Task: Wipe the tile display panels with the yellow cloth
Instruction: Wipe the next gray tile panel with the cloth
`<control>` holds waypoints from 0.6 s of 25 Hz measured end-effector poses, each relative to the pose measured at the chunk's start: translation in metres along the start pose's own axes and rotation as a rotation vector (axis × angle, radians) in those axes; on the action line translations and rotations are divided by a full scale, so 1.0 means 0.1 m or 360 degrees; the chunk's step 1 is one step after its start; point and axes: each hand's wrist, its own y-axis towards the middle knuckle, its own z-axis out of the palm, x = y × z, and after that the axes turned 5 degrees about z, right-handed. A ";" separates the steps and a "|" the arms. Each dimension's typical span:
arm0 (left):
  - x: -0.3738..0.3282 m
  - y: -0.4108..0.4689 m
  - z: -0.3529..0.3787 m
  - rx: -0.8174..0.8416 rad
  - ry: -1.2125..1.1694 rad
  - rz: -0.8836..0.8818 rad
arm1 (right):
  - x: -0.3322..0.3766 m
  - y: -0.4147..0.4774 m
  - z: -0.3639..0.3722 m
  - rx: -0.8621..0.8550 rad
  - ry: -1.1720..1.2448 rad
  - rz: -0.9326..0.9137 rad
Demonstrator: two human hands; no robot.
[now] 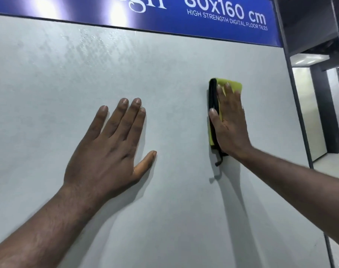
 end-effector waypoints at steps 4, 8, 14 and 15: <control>-0.02 -0.03 -0.01 0.0003 -0.0003 0.0025 | -0.10 -0.65 0.00 0.0259 -0.0054 -0.0418; -0.02 -0.02 0.01 0.0015 0.0041 0.0010 | -0.48 -0.26 -0.07 0.0108 -0.0132 -0.0059; -0.37 0.06 0.07 0.0055 -0.0047 0.0080 | -0.45 -0.41 -0.21 0.0457 -0.0092 -0.0351; -0.39 0.07 0.08 0.0041 -0.0051 0.0060 | -0.61 -0.42 -0.27 0.0444 -0.0126 -0.0372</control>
